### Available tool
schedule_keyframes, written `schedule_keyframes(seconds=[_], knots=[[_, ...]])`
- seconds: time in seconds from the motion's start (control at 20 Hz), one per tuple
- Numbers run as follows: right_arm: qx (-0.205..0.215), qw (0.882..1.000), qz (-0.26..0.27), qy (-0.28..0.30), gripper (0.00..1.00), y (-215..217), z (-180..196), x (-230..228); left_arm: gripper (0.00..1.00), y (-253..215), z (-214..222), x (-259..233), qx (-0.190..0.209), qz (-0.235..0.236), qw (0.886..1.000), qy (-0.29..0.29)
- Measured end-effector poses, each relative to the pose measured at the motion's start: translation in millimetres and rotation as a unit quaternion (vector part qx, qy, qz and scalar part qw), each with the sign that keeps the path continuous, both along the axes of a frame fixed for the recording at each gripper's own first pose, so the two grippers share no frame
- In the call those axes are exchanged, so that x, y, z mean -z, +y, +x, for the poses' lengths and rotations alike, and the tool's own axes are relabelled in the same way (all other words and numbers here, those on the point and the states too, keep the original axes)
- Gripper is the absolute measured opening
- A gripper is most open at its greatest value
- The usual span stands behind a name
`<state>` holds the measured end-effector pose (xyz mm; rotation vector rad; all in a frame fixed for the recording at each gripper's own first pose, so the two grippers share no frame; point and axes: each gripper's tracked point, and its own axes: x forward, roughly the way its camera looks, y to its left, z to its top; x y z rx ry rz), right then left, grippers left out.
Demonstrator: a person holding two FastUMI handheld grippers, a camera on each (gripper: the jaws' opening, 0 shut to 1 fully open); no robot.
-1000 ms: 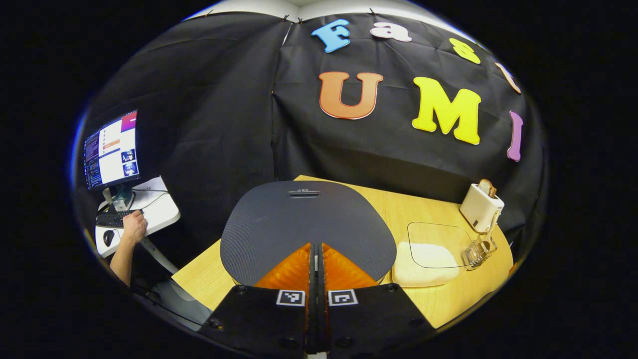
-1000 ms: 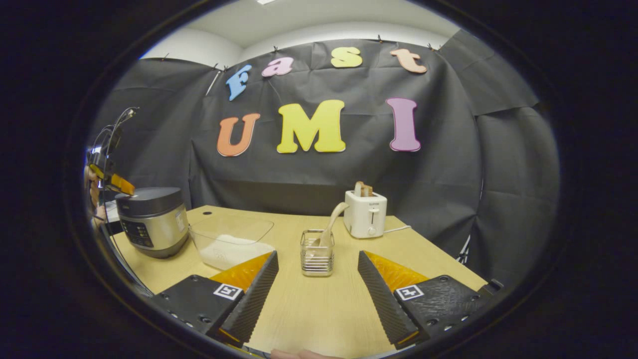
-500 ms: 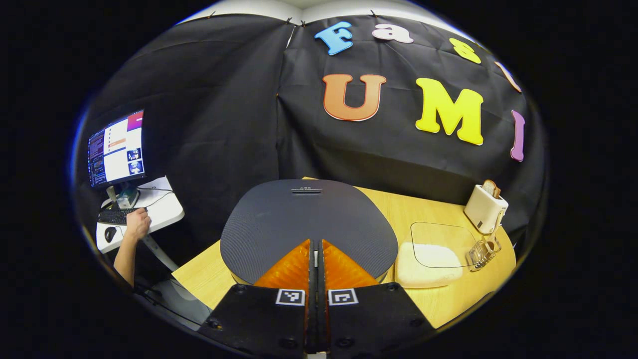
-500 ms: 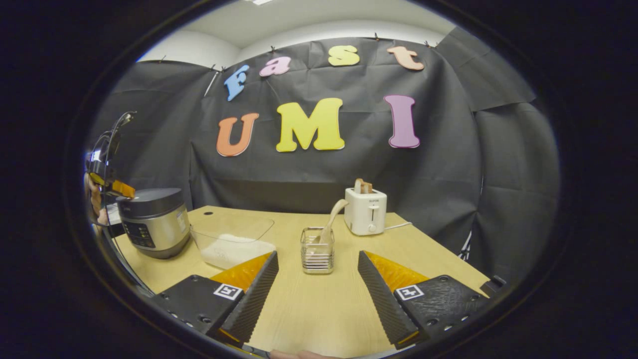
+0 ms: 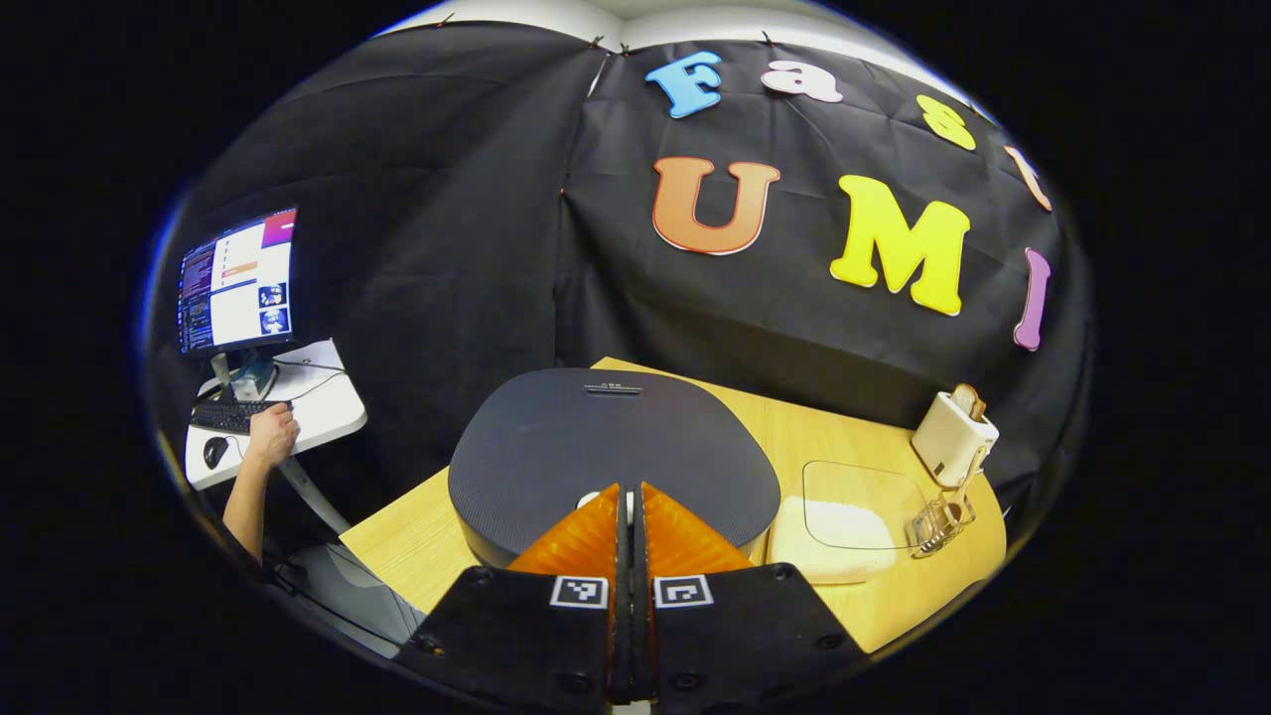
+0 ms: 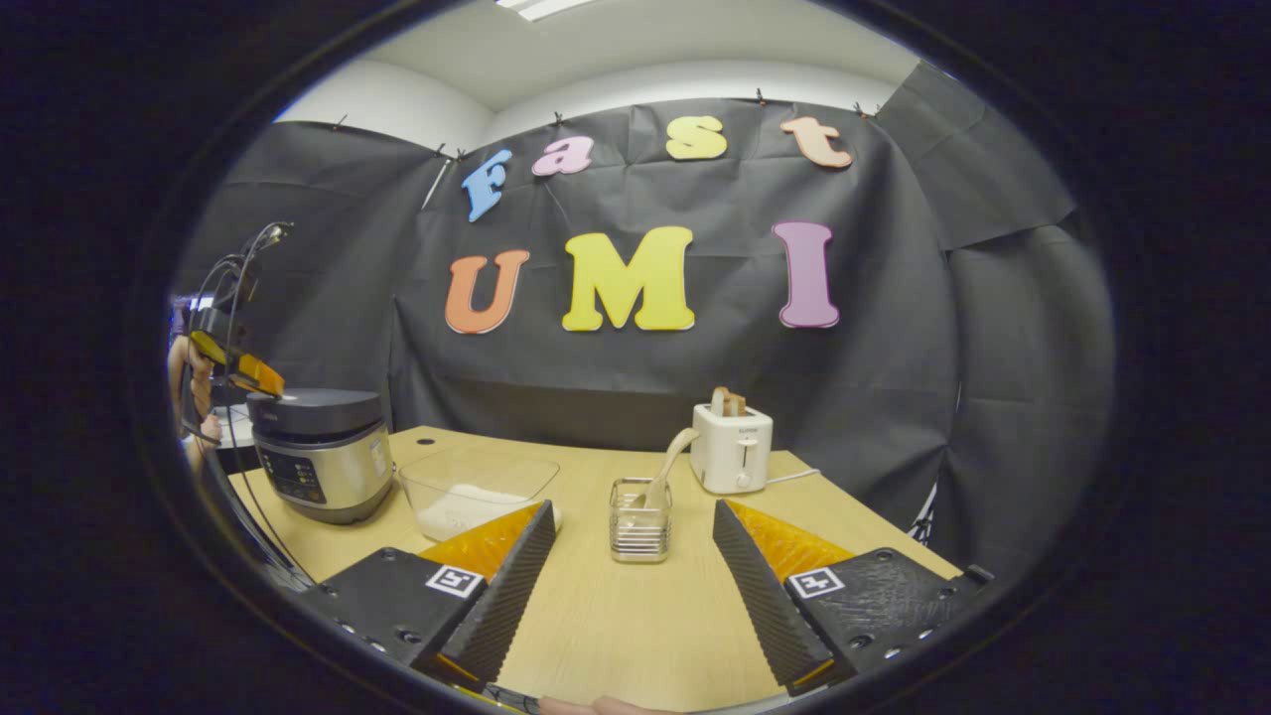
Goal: Close the left gripper, press the button to open the rice cooker; take a wooden spoon from the chopstick holder with the right hand, scoop a spoonful of rice and pour it into the rice cooker, then put the wooden spoon back into the chopstick holder.
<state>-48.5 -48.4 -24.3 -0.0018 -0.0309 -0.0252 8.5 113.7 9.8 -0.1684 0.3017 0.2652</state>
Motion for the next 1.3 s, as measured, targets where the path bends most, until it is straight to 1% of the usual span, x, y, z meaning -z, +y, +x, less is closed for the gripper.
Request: schedule_keyframes(seconds=[0.1,0.15,0.2,0.3,0.4,0.45,0.5,0.55,0.6,0.65,0.7,0.85,0.95,1.05,1.2,1.3], knots=[[0.006,1.0,-0.003,-0.004,0.96,-4,0,-2,0.04,-7,-3,-29,-0.002,0.029,0.998,-0.057],[0.007,1.0,-0.003,-0.004,0.95,-5,-1,-1,0.11,-14,-7,-40,0.001,0.039,0.996,-0.08],[0.009,1.0,-0.001,-0.002,0.95,-8,0,0,0.22,-24,-6,-39,0.01,0.036,0.996,-0.08],[0.011,1.0,0.006,0.003,0.96,-11,2,2,0.61,-41,-15,-35,0.026,0.046,0.996,-0.073],[0.009,1.0,0.009,0.006,0.95,-10,3,5,0.75,-42,-21,-32,0.021,0.078,0.994,-0.074],[0.007,1.0,0.01,0.008,0.95,-10,4,6,0.8,-44,-21,-32,0.019,0.089,0.993,-0.076],[0.006,1.0,0.009,0.01,0.95,-10,7,8,0.87,-49,-21,-31,0.021,0.094,0.992,-0.082],[0.006,1.0,0.007,0.014,0.95,-10,12,11,0.9,-53,-22,-28,0.024,0.09,0.992,-0.085],[0.007,1.0,0.006,0.019,0.94,-12,17,14,0.91,-58,-21,-26,0.029,0.081,0.992,-0.091],[0.008,1.0,0.006,0.023,0.95,-13,23,13,0.87,-61,-20,-25,0.034,0.073,0.992,-0.095],[0.008,1.0,0.006,0.025,0.96,-14,29,13,1.0,-63,-22,-24,0.039,0.066,0.992,-0.1],[0.01,0.999,0.003,0.031,0.95,-18,59,7,1.0,-67,-22,-19,0.045,0.058,0.992,-0.106],[0.016,0.999,-0.001,0.044,0.95,-23,88,6,1.0,-67,-22,-15,0.05,0.062,0.991,-0.104],[0.016,0.998,0.003,0.057,0.96,-27,122,4,1.0,-65,-21,-14,0.049,0.073,0.99,-0.107],[0.012,0.996,0.019,0.086,0.96,-32,172,6,1.0,-64,-17,-22,0.051,0.09,0.986,-0.128],[0.01,0.994,0.029,0.104,0.94,-36,205,7,1.0,-61,-14,-22,0.048,0.095,0.985,-0.136]])
